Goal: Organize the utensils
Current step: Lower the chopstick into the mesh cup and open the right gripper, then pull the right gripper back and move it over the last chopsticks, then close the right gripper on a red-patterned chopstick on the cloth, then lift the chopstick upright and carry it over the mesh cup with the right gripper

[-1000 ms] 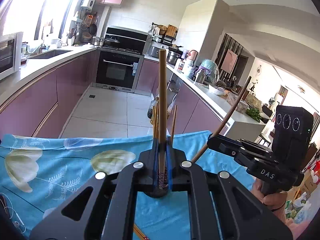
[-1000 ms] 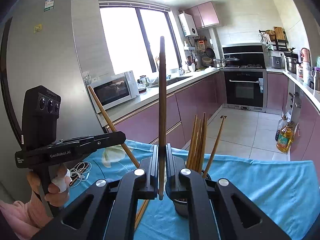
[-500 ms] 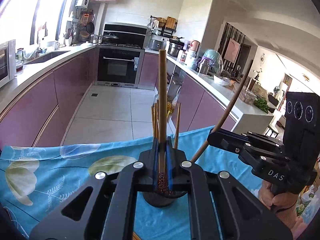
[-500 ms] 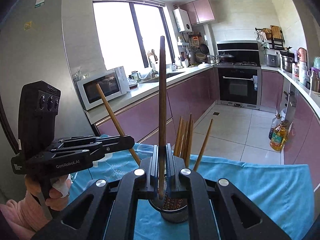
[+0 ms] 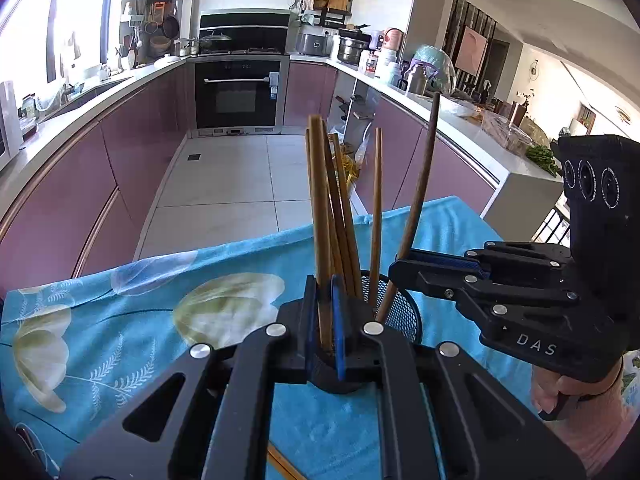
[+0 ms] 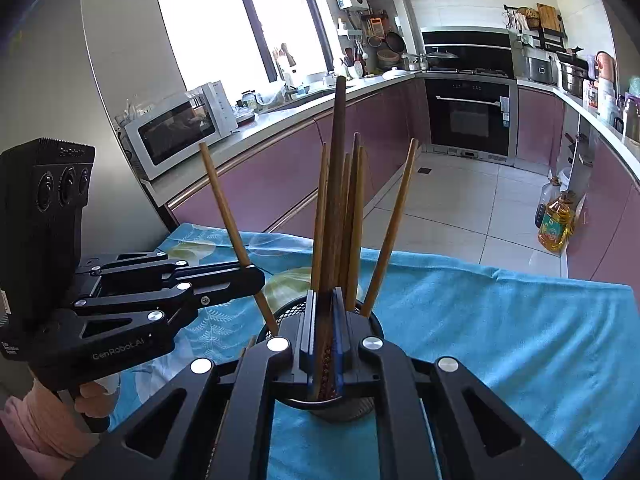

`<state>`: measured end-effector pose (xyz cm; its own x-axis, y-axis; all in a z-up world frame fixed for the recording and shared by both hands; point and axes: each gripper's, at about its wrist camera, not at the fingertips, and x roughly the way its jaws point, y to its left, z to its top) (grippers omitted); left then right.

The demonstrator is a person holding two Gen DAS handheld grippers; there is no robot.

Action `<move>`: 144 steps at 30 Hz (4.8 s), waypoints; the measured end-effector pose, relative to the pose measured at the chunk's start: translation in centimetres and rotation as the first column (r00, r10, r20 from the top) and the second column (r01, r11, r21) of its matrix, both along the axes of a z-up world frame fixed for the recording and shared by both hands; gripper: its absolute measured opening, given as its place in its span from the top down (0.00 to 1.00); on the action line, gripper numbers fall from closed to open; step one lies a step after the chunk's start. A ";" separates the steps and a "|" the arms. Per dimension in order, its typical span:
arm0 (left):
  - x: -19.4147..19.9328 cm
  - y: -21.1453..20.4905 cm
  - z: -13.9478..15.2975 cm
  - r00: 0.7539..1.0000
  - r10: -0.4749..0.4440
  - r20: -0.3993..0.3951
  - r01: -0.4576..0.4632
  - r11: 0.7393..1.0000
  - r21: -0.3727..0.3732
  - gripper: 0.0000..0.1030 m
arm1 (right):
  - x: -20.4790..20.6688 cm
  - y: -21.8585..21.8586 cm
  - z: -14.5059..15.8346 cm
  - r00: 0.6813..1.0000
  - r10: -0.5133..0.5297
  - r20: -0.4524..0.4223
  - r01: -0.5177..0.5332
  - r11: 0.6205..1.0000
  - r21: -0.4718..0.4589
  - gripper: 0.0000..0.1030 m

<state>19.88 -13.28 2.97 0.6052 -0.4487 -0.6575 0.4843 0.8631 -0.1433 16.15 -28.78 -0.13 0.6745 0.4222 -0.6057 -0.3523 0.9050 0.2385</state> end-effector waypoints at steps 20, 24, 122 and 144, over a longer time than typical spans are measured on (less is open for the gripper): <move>0.0 1.5 -2.4 0.999 0.039 0.002 -0.039 0.999 0.012 0.74 | -0.5 -0.1 0.0 0.999 -0.044 0.012 0.044 0.999 -0.001 0.77; -1.3 2.3 -2.5 0.998 0.058 0.025 -0.059 0.998 0.025 0.68 | -2.0 0.0 0.6 0.998 -0.038 0.043 0.038 0.999 0.001 0.73; -7.0 7.3 -13.9 0.966 0.189 -0.175 -0.168 0.978 0.127 0.93 | -3.6 8.8 -10.8 0.972 0.095 -0.215 -0.118 0.989 -0.094 0.95; -8.9 8.5 -8.8 0.984 0.115 -0.138 -0.122 0.992 -0.039 0.93 | -7.1 6.0 -6.3 0.984 0.144 -0.101 -0.137 0.988 0.074 0.95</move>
